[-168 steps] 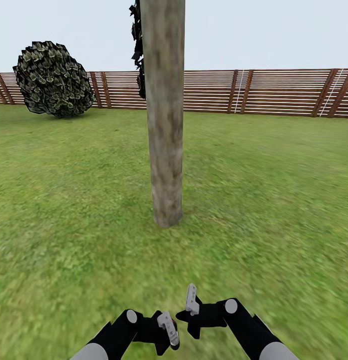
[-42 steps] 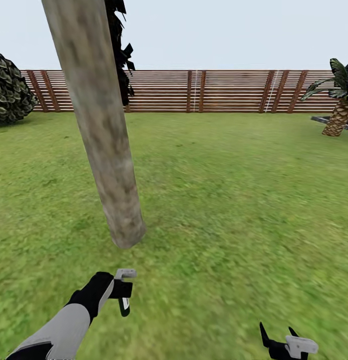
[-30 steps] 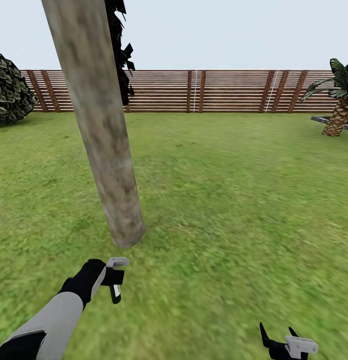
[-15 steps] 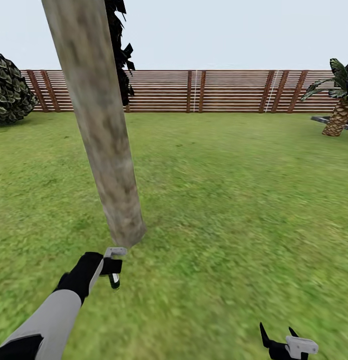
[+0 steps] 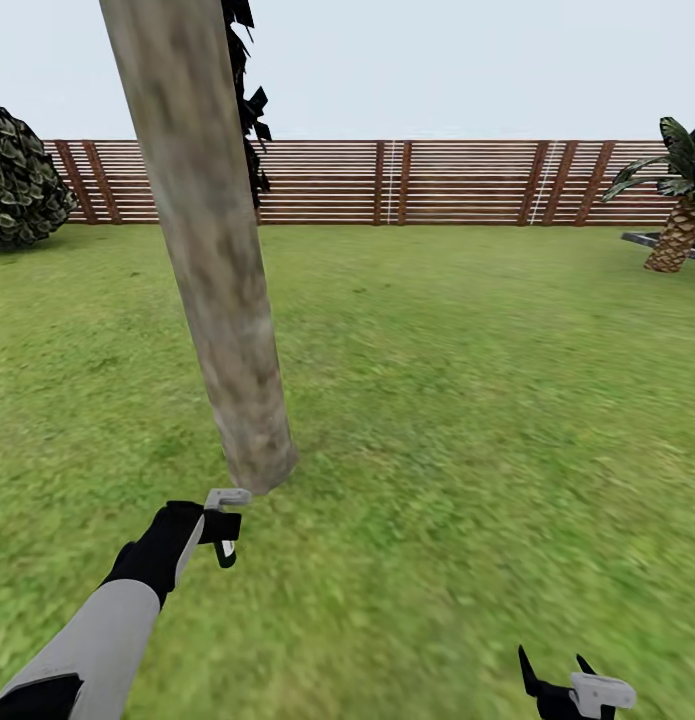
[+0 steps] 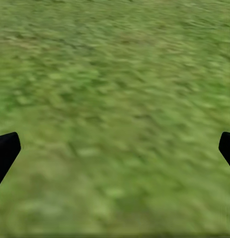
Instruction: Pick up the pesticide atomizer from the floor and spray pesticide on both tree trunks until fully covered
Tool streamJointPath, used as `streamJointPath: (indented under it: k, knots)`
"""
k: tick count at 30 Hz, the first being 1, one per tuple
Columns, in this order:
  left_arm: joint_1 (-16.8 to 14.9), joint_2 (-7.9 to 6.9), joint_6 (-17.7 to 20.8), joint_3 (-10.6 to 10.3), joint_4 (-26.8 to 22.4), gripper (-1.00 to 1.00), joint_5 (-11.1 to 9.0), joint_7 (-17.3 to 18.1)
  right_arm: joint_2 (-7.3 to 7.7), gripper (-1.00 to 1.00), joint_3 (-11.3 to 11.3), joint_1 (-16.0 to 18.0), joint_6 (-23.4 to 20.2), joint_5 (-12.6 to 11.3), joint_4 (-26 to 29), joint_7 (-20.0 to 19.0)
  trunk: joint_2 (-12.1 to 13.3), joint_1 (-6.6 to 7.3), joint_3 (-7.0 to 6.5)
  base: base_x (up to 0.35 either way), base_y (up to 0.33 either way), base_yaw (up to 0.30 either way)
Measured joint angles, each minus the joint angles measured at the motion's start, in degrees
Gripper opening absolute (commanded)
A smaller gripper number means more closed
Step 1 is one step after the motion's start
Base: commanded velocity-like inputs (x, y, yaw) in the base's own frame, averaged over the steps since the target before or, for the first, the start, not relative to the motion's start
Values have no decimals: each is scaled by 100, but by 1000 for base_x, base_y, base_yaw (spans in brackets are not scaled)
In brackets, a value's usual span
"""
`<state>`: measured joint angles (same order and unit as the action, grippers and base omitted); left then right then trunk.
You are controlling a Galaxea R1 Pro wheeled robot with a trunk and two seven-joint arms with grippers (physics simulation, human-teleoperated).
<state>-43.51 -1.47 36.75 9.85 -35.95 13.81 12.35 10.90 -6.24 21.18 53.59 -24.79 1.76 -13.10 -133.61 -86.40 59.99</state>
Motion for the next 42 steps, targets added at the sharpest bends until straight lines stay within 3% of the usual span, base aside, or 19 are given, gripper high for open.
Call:
streamJointPath:
  k: [16, 26, 29, 31, 34, 37, 39, 40, 42]
  knots:
    - [17, -23, 3, 3, 6, -100, -5, -2, 0, 100, 0, 0, 0, 0, 0, 0, 0, 0, 0, 13, 185, 0]
    - [-26, 186, 44, -35, 0, -100, -14, 5, 0, 100, 0, 0, -2, 0, 0, 0, 0, 0, 0, 1, 6, 0]
    - [-41, 49, 53, 6, 0, -100, 21, 5, 0, 100, 0, 0, -5, 0, 0, 0, 0, 0, 0, 0, 0, 0]
    - [-48, -280, 56, 23, 6, -100, 50, 4, 0, 100, -1, 0, -6, 1, 0, 0, 0, 0, 0, 0, 0, 0]
    - [-49, -449, 66, 26, 18, -100, -13, 12, 0, 100, 0, 0, -15, 0, 0, 0, 0, 0, 0, 0, 0, 0]
    - [-32, -407, 71, 13, 70, -100, -58, 15, 0, 100, 0, 0, -23, 0, 0, 0, 0, 0, 0, 0, 0, 0]
    - [-27, -281, 74, 2, 82, -100, -84, 16, 0, 100, 0, 0, -23, 0, 0, 0, 0, 0, 0, 0, 0, 0]
    - [-25, -120, 76, -17, 86, -100, -94, 16, 0, 100, -1, 0, -24, 1, 0, 0, 0, 0, 0, 0, 0, 0]
    - [-25, 26, 72, -31, 87, -100, -59, 16, 0, 100, 0, 0, -24, 0, 1, 0, 0, 0, 0, 0, 0, 0]
